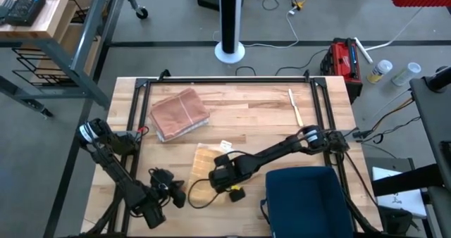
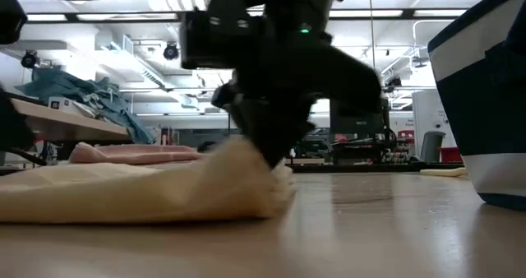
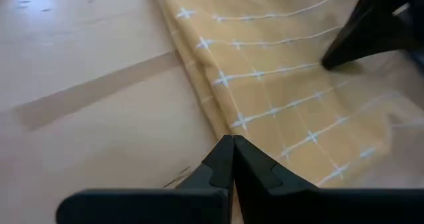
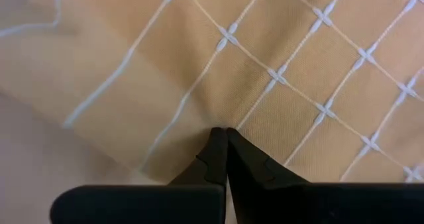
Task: Fold towel
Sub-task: Fold the yellow towel
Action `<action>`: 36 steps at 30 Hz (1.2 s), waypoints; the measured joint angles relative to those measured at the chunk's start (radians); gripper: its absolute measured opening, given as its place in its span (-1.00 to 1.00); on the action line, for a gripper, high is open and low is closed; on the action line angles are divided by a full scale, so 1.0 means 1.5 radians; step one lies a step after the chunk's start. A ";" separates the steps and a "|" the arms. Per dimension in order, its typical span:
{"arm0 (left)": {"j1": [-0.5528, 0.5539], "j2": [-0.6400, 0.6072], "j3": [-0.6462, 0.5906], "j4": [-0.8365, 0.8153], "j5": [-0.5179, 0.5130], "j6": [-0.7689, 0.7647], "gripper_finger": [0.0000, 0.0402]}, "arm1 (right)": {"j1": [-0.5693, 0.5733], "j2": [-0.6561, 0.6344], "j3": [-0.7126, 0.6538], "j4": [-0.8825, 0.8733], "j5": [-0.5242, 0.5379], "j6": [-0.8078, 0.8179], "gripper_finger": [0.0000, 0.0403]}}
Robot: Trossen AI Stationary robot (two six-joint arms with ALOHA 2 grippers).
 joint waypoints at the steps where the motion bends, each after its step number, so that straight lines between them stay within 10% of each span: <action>1: 0.001 0.000 -0.002 0.016 -0.011 0.001 -1.00 | 0.001 -0.006 -0.002 -0.011 0.007 -0.003 -1.00; 10: 0.032 -0.002 -0.004 0.069 -0.096 0.011 -0.91 | -0.005 -0.150 -0.071 -0.066 -0.023 0.118 -1.00; 20: 0.142 -0.008 -0.037 0.060 0.075 0.116 -0.44 | -0.030 -0.285 -0.354 0.245 -0.094 0.436 -1.00; 36: 0.172 -0.152 -0.104 0.175 0.174 0.298 -0.30 | -0.025 -0.276 -0.366 0.326 -0.080 0.520 -1.00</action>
